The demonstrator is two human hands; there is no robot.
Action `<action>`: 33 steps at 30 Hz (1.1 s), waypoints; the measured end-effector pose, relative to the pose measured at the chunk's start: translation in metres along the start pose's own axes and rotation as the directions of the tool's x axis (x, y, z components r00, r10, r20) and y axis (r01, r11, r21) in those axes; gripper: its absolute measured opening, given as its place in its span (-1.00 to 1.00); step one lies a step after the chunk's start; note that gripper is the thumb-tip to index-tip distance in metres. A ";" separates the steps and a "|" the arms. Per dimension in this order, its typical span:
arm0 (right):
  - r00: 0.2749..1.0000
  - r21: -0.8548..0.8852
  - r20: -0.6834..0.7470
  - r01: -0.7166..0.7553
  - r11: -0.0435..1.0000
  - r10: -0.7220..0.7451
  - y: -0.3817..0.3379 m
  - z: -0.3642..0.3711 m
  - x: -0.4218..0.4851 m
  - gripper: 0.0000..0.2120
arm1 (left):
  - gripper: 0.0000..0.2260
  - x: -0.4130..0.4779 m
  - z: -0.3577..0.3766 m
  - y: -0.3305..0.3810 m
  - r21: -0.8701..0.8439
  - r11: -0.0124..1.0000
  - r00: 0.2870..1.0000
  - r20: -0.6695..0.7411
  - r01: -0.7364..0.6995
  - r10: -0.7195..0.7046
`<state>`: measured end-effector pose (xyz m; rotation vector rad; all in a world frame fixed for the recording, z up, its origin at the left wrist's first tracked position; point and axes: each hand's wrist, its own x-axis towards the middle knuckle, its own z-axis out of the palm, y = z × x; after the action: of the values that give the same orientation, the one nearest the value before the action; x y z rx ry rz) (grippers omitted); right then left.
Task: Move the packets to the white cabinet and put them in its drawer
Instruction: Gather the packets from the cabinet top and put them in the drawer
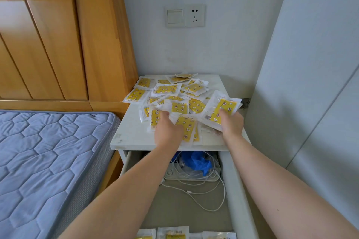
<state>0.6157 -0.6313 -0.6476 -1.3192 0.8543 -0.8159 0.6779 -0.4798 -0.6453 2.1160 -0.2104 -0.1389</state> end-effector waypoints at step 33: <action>0.874 0.047 0.430 -0.270 0.962 0.225 0.018 -0.069 -0.090 -0.89 | -0.72 -0.063 -0.027 -0.032 -0.339 0.904 0.768 0.640 0.261 0.018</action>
<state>0.5132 -0.5825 -0.6639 -1.2001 0.6066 -0.3454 0.6239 -0.4274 -0.6577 1.5861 -0.3985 -0.9129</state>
